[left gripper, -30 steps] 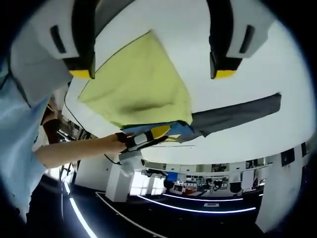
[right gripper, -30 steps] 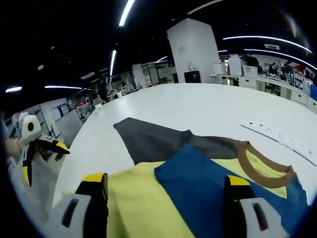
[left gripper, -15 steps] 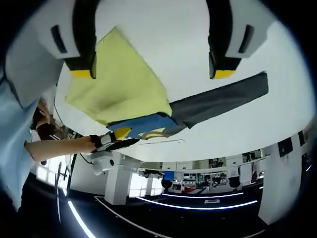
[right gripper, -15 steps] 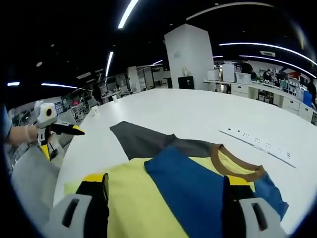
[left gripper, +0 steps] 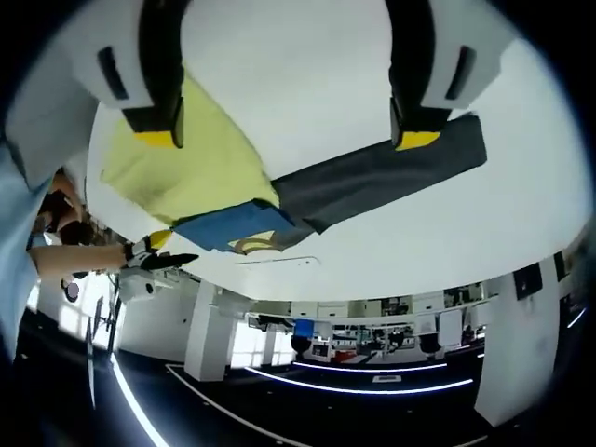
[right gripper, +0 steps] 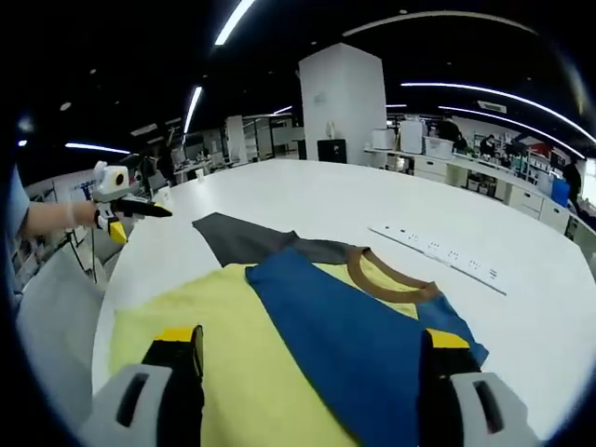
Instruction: Fold the garment on the visible template until the final outline fits inside the template.
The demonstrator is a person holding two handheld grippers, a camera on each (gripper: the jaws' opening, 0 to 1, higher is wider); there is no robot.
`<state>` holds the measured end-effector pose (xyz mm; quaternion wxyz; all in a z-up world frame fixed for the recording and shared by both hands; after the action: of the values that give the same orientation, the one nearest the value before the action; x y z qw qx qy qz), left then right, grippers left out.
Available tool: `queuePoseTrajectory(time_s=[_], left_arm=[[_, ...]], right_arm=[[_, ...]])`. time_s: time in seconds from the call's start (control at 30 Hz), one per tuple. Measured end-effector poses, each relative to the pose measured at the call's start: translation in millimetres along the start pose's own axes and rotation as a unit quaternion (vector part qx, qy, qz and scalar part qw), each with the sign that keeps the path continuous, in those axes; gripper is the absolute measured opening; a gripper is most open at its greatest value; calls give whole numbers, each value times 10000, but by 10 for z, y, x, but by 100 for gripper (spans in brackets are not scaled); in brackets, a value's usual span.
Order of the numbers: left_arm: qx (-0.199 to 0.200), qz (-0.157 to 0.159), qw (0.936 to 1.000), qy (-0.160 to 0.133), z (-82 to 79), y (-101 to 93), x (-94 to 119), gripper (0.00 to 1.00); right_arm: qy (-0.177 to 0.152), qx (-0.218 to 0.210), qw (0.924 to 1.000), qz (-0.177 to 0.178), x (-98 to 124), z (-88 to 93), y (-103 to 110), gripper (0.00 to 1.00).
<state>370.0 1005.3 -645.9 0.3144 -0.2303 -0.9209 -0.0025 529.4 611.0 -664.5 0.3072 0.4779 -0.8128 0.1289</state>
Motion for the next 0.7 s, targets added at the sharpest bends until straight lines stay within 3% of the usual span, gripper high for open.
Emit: queuePoseTrajectory(time_s=[0.2, 0.33, 0.43, 0.57, 0.7], left_arm=[[104, -81, 9999, 30, -19, 184, -50, 88], [331, -303, 9990, -33, -9, 387, -69, 86], [533, -680, 9963, 17, 63, 614, -70, 82], [980, -1547, 9830, 85, 181, 934, -21, 80], [1374, -1805, 9739, 19, 252, 1097, -5, 76]], right_arm=[[-70, -246, 9997, 48, 94, 107, -22, 97], [-42, -260, 9996, 130, 163, 161, -34, 97], [-57, -342, 9993, 146, 238, 208, -33, 97], [-73, -416, 9990, 142, 314, 258, -46, 96], [-133, -477, 9985, 220, 415, 255, -87, 96]])
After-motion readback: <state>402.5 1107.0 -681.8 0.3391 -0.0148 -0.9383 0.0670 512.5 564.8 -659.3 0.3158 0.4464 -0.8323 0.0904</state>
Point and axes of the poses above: the point that each gripper's makers call its tool centre point, and the gripper's own axes: x roughly backward along the fingers, y roughly to its left, z roughly out of its underside, the point moved 8 cm from there along x, roughly backward along the fingers, and after that the axes turned 8 degrees about y, right-handed, at the moved point
